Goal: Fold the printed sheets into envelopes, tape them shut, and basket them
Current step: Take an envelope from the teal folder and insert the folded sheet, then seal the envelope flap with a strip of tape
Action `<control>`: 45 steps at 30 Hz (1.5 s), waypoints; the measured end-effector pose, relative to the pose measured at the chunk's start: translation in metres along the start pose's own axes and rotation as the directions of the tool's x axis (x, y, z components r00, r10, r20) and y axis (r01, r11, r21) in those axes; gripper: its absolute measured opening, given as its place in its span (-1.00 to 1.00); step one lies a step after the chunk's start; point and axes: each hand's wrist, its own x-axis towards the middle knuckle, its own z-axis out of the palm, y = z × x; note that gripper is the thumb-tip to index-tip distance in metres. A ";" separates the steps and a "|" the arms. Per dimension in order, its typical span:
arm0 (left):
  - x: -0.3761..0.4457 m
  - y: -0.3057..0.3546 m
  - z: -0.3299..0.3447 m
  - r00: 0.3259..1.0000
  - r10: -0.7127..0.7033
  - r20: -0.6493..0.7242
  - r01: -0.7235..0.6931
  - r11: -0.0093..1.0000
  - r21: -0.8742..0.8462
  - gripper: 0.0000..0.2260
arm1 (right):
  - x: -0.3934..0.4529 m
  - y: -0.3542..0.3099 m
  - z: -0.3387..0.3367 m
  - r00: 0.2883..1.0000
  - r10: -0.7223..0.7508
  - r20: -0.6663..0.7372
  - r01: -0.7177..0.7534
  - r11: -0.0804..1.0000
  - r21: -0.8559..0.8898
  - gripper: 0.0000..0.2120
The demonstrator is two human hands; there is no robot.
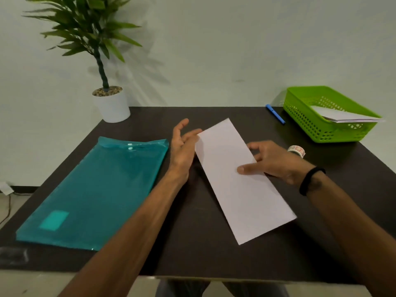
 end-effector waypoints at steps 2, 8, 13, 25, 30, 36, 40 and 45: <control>-0.007 0.020 -0.011 0.996 0.089 -0.001 -0.089 0.992 0.087 -0.56 | -0.010 -0.021 -0.009 0.985 -0.115 -0.125 0.087 0.973 -0.212 -0.68; -0.053 0.071 -0.047 0.915 0.392 -0.095 -0.347 0.885 0.309 -0.76 | -0.033 -0.072 -0.002 0.832 -0.525 -0.176 0.210 0.593 -0.778 -0.88; -0.085 0.050 -0.058 0.864 0.504 -0.003 -0.427 0.736 0.525 -0.72 | -0.037 -0.036 0.045 0.844 -0.527 -0.101 0.217 0.506 -0.835 -0.77; -0.115 -0.017 -0.030 0.912 -0.081 0.402 -0.392 0.122 0.912 -0.46 | -0.043 0.038 0.094 0.919 -0.383 -0.092 0.209 0.673 -0.710 -0.54; -0.105 -0.016 -0.031 0.910 -0.158 0.383 -0.384 0.025 0.923 -0.42 | -0.032 0.041 0.106 0.956 -0.272 -0.109 0.078 0.593 -0.801 -0.39; -0.094 -0.018 -0.033 0.917 -0.203 0.342 -0.356 -0.033 0.934 -0.40 | -0.020 0.044 0.090 0.974 -0.091 -0.207 -0.119 0.569 -0.813 -0.26; -0.094 -0.019 -0.034 0.920 -0.187 0.345 -0.359 -0.043 0.932 -0.40 | -0.021 0.055 0.060 0.960 -0.047 -0.277 -0.196 0.596 -0.779 -0.24; -0.093 -0.024 -0.034 0.932 -0.155 0.327 -0.337 -0.047 0.940 -0.37 | -0.037 0.075 0.029 0.945 -0.101 -0.310 -0.177 0.639 -0.749 -0.29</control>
